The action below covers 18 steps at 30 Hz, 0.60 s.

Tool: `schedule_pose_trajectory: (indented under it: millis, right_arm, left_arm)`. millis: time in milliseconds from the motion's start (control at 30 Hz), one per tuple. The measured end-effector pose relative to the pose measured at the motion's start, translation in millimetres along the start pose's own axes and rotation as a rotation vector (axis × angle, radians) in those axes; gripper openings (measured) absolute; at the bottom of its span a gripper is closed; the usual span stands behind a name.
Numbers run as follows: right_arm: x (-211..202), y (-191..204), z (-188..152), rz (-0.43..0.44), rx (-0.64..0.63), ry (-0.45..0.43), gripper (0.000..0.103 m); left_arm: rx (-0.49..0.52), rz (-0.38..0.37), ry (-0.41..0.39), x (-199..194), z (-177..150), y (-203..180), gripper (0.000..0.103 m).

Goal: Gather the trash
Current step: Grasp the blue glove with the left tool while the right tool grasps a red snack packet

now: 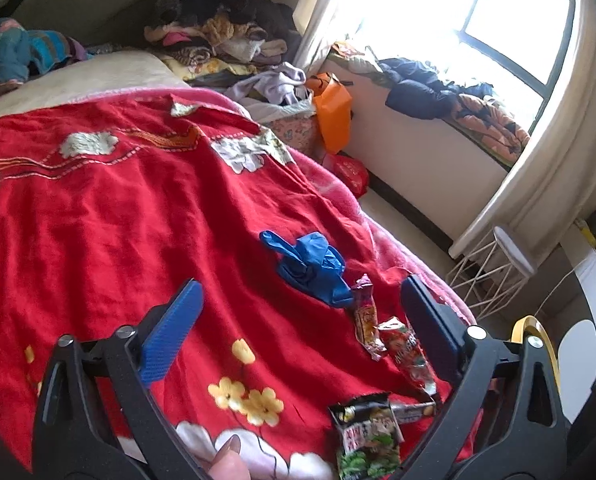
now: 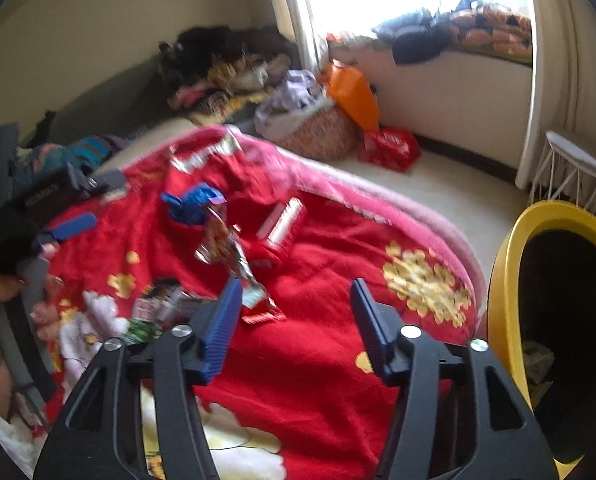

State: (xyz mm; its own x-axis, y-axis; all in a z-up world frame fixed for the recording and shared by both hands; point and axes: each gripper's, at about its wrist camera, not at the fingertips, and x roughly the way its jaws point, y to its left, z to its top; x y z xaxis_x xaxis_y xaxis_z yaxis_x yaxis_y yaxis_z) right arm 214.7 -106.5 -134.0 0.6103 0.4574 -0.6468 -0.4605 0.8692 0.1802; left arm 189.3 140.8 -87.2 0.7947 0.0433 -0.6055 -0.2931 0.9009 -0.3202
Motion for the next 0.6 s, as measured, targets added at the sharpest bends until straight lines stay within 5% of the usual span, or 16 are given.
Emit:
schedule_pose_trajectory:
  millis: [167,600]
  right_arm:
    - [18.7,-4.5,-2.2,0.029,0.008,0.057,0.046]
    - [47.9,9.0,2.2,0.164,-0.024,0.16,0.046]
  left_arm:
    - [0.015,-0.001,0.051,22.1,2.4,1.4,0.065]
    - [-0.03,0.01,0.167,69.7,10.5,13.3,0.06]
